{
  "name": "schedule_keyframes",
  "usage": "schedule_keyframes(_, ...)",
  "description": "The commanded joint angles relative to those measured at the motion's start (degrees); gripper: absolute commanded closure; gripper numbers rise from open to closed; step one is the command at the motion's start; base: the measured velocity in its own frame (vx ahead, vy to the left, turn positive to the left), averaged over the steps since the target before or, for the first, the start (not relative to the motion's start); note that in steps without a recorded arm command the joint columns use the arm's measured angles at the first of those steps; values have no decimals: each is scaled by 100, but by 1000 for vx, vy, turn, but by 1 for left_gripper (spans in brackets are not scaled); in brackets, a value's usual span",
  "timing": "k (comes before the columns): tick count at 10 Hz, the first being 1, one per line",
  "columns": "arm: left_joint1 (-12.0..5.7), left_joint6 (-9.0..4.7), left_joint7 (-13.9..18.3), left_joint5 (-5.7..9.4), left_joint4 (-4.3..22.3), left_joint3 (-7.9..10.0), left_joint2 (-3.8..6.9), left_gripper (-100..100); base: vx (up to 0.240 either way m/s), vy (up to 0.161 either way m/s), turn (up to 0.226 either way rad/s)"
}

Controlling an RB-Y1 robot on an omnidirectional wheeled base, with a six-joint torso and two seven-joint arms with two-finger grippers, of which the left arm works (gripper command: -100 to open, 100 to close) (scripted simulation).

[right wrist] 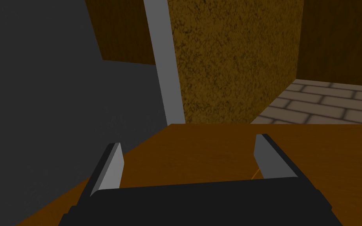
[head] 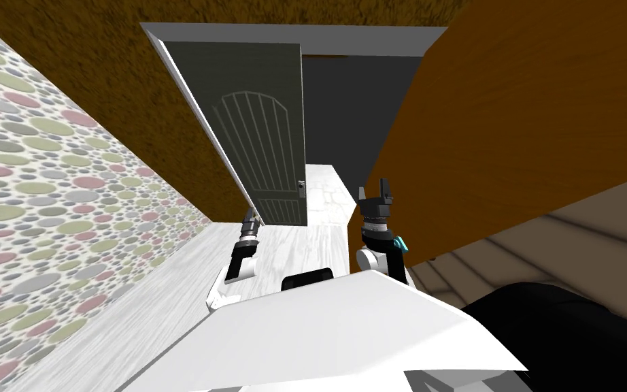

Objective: Pull the door open

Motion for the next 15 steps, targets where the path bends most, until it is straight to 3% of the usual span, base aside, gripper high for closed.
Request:
schedule_keyframes(1,-118,12,-21,0,210,2,-24,-100,101,9,-104)
schedule_keyframes(7,-533,86,-52,21,925,31,-84,-100,98,10,-90)
schedule_keyframes(15,-1028,175,-89,48,1776,66,-246,-100,107,5,-80)
